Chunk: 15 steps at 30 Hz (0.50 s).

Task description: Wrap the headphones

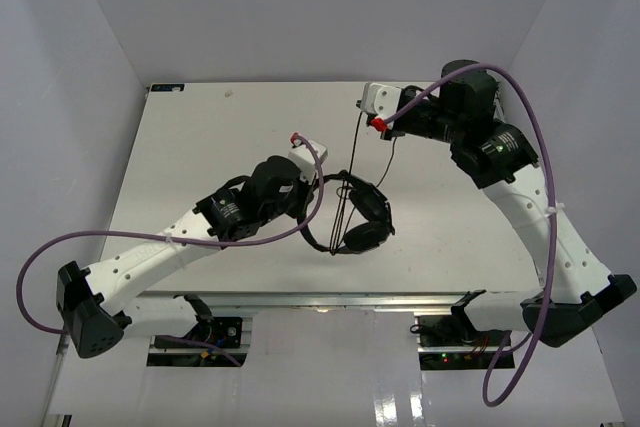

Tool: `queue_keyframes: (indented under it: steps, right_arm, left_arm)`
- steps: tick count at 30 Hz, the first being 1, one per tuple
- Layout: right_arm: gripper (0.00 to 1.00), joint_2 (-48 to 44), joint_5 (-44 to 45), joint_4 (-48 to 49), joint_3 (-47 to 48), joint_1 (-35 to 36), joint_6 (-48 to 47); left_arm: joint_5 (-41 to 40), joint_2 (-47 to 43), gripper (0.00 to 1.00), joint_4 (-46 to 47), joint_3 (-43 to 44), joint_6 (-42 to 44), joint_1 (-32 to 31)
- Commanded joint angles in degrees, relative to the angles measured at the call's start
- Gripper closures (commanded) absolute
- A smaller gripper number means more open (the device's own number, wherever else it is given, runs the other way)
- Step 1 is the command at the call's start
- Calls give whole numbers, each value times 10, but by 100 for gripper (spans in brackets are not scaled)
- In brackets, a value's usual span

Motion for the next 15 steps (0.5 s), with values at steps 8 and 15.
queue_keyframes:
  steps: [8,15]
  right_arm:
    - [92,45,38,86,33,-1,27]
    - [92,57,48,94,30,-1,36]
  left_arm:
    - [14,-28,100,9,-15,-18,-44]
    - [17,-21,100,16,-17,-25,-57]
